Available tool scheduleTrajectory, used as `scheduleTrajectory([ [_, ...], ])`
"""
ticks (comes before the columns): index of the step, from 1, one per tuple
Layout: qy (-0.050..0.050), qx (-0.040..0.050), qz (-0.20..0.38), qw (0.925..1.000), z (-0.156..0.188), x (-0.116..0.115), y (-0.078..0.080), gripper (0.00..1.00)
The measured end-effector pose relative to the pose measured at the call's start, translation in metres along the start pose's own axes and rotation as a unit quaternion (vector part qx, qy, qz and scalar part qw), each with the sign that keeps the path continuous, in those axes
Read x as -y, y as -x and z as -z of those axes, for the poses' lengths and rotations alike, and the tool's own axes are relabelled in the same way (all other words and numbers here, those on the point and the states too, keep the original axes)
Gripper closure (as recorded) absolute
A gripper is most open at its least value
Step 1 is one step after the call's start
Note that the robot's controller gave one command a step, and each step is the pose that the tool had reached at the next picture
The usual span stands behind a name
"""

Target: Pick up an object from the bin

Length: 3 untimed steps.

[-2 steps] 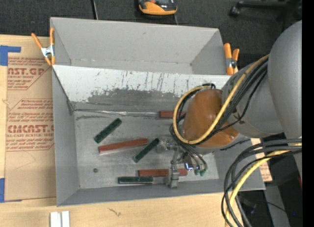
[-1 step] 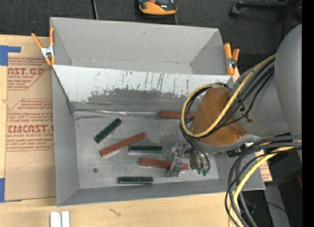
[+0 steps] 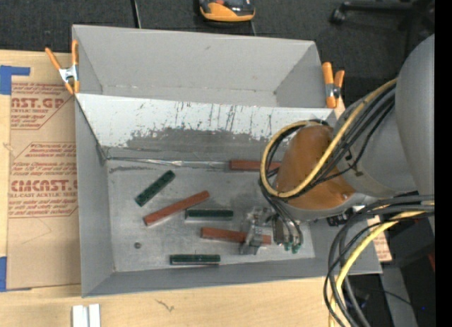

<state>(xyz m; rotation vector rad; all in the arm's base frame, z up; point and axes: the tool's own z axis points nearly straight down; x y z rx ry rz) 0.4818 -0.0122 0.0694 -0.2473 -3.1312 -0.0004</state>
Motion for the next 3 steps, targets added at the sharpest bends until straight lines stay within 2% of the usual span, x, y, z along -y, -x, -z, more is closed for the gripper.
scheduleTrajectory([
  [3, 0.0, -0.0003, 0.0, 1.0, 0.013, 0.0, -0.001, 1.0],
])
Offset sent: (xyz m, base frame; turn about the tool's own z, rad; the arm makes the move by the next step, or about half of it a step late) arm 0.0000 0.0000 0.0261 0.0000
